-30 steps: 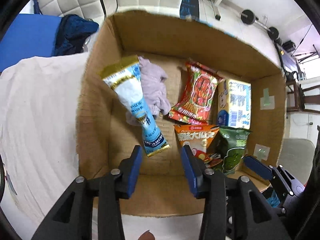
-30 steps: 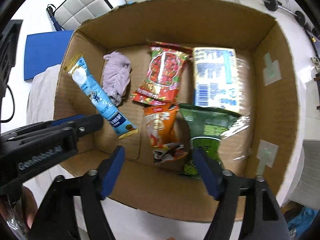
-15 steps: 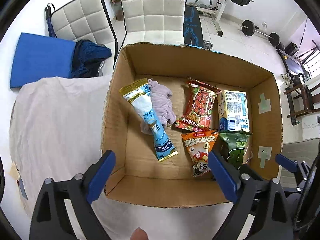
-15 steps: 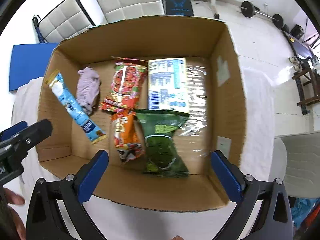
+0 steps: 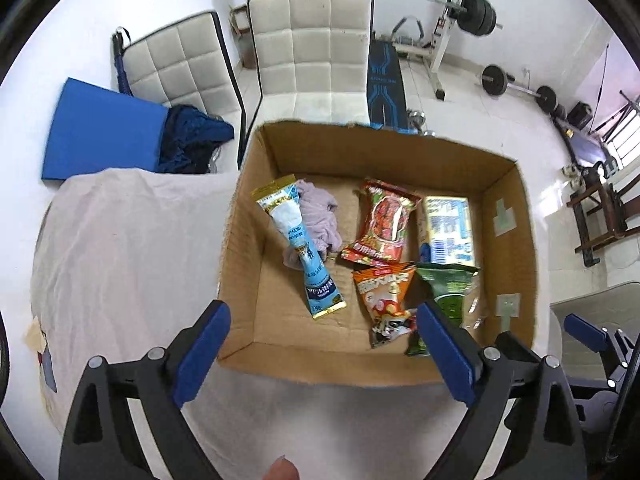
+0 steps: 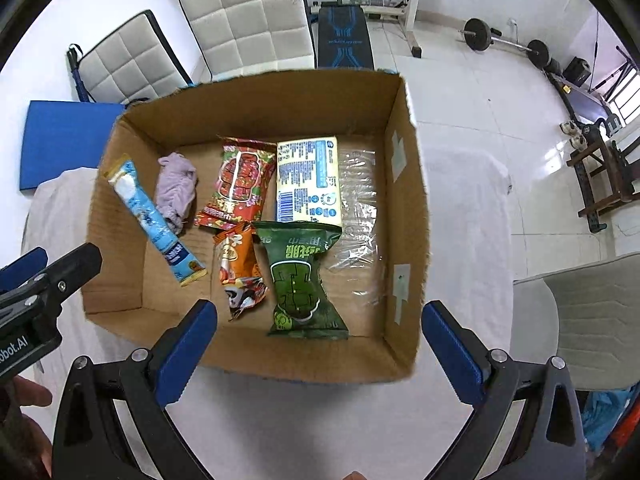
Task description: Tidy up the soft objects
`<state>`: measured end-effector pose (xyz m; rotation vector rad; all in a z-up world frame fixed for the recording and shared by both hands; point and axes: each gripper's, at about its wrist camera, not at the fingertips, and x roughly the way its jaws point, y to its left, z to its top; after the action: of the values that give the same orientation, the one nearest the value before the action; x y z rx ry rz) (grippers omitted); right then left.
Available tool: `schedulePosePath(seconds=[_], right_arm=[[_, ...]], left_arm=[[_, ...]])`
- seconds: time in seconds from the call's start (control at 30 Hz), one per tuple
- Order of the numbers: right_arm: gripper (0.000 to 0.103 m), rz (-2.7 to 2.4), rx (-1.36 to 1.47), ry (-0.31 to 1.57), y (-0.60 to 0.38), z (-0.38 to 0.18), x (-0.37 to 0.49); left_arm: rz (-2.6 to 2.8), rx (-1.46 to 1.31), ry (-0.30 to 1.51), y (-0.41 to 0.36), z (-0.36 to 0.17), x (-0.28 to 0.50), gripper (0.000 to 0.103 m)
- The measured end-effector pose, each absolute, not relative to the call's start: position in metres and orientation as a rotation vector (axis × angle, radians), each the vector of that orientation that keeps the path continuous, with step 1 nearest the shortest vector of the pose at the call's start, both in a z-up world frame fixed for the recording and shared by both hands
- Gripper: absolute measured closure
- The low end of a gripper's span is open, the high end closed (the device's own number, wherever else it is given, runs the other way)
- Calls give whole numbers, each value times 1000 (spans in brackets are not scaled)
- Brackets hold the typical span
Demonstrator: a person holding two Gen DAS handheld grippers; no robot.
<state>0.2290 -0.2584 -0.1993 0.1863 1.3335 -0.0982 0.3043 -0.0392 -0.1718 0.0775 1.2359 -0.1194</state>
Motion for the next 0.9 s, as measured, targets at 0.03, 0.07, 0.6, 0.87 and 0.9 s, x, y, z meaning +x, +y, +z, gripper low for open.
schedulePosePath(seconds=[0.03,0.07,0.6,0.87,0.9], right_arm=[[0,-99,189,1321,-259,-193,224],[0,-99,192,1310,-260,-185,217],[0,-90,228,1081,-267,-40,70],[0,-57,214,1034,-253,14,6],[0,-56,210,1034,-251,19,0]], left_arm=[[-119,80,1217,-40,-162,296,8],[-122,78,1203,-41,-155,290,8],[-147,65,1074,-26,-49,166,8],[-155,61,1036,-19,-10,117,8],[-155,61,1030,-18,-7,112,8]])
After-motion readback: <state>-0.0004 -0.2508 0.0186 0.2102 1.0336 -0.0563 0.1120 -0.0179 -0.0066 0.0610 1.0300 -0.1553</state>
